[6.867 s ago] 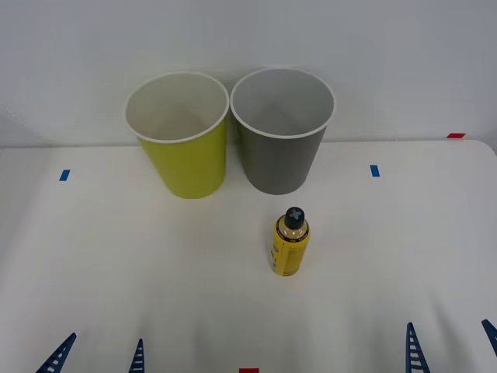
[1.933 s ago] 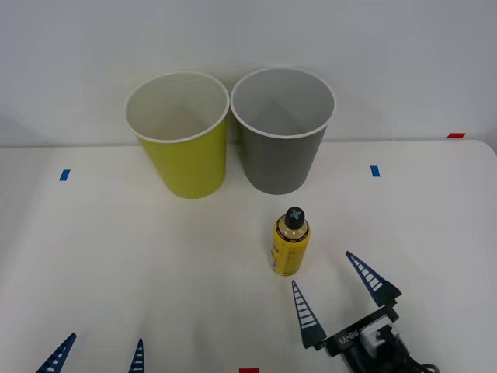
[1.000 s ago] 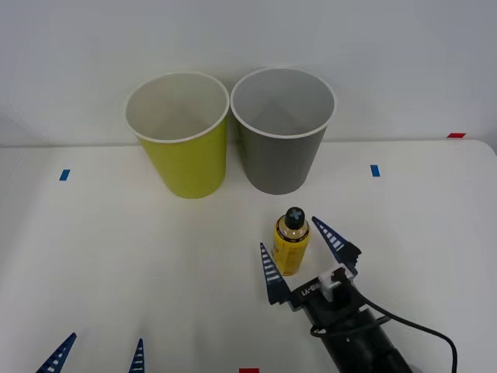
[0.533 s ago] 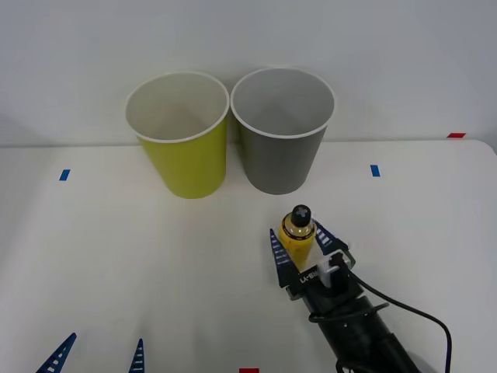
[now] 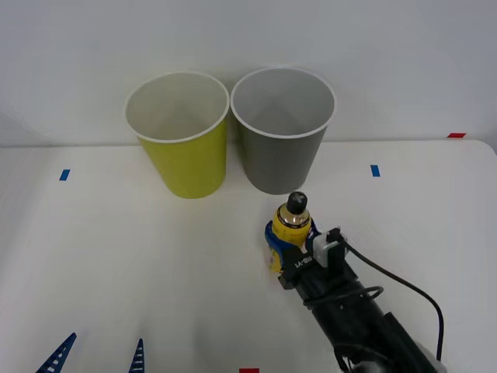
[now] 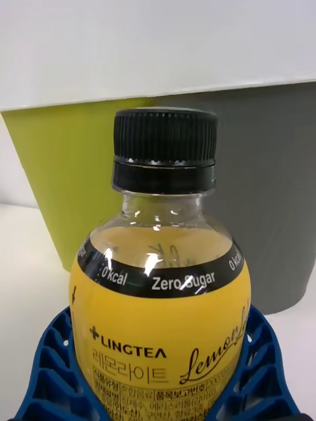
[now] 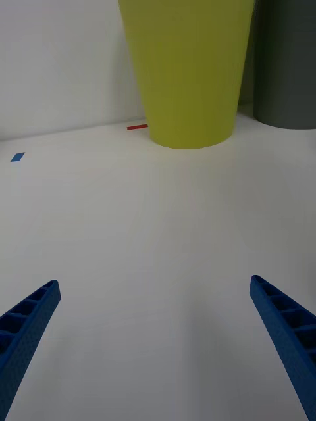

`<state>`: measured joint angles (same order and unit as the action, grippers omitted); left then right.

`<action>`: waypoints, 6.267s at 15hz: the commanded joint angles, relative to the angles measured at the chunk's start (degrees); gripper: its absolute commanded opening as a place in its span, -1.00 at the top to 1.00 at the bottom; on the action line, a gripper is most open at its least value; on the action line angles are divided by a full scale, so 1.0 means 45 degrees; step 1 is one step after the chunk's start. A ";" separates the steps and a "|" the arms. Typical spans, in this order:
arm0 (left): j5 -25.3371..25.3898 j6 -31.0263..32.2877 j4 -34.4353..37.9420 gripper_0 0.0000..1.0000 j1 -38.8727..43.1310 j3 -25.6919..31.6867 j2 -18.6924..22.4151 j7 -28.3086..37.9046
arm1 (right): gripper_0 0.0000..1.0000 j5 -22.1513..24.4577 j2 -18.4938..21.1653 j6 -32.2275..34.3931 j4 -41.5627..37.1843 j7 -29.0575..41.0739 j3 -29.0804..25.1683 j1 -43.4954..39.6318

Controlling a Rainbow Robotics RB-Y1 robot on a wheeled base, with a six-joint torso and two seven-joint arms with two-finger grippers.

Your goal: Put cans in the gray bin and PET bottles in the light green bin.

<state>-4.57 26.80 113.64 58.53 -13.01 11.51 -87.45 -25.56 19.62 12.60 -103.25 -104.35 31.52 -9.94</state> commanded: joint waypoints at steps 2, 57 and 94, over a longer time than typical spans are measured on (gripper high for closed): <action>0.0000 0.0001 0.0001 -1.00 0.0000 0.0000 0.0000 0.0000 | 0.86 0.0095 0.0523 -0.2937 -0.2133 -0.0033 -0.0969 0.0020; 0.0000 0.0001 0.0001 -1.00 0.0000 0.0000 0.0000 0.0000 | -1.00 0.2868 -0.3950 -0.6551 0.5504 0.3307 -0.1477 1.3849; 0.0000 0.0001 0.0001 -1.00 0.0000 0.0000 0.0000 0.0000 | -1.00 0.6071 -0.0551 0.1496 -0.1879 0.3990 -0.1946 -0.3456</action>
<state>-4.57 26.81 113.64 58.54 -13.01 11.51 -87.45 1.15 18.19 16.29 -114.03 -86.23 22.89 -23.84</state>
